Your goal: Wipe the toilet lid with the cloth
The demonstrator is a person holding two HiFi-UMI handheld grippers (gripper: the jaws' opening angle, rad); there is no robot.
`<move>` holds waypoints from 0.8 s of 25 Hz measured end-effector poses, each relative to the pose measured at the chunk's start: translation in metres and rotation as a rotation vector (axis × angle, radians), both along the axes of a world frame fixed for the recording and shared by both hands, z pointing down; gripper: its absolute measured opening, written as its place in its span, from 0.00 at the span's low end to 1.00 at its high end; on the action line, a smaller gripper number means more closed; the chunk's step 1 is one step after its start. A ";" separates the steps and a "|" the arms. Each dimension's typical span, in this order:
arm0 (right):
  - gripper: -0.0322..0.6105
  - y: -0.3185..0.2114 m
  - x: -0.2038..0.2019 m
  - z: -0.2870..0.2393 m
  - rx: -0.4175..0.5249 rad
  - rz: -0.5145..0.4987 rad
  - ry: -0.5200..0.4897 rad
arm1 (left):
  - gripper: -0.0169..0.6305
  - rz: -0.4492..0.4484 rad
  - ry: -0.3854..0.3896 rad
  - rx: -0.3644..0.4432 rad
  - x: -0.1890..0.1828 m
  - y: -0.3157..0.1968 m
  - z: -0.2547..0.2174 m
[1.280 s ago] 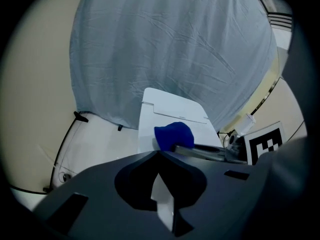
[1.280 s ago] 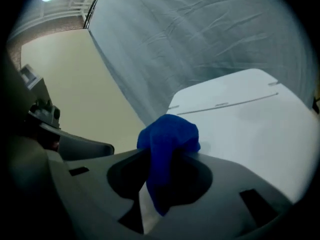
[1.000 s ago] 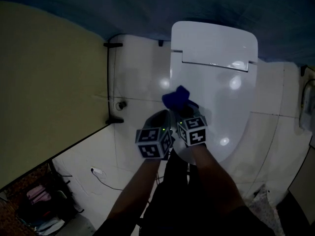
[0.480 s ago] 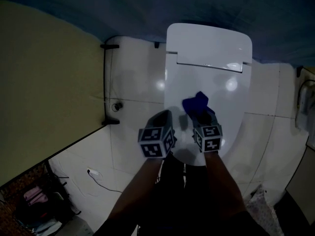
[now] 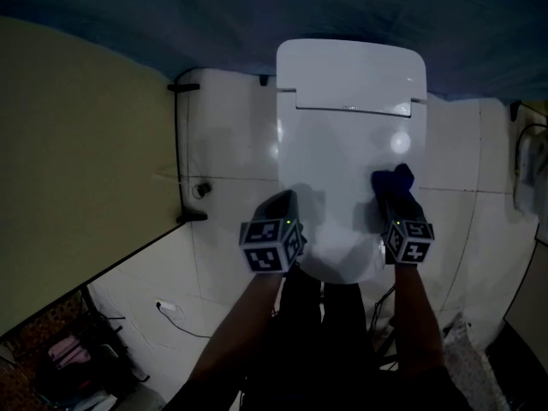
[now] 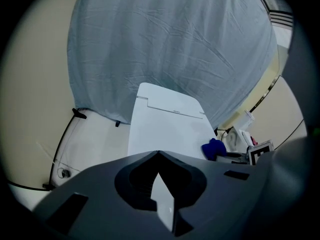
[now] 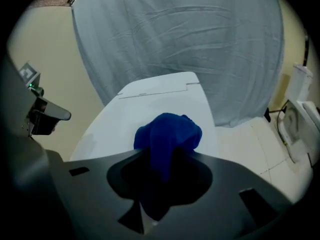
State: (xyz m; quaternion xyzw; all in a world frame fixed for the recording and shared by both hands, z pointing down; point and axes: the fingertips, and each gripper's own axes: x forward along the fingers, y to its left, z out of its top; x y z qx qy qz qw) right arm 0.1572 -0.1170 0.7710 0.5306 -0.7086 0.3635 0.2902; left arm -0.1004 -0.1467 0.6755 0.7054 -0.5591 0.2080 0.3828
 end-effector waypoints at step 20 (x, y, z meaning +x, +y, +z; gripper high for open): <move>0.21 0.028 -0.035 -0.024 0.045 0.082 0.033 | 0.01 0.079 0.009 -0.016 0.006 0.020 -0.005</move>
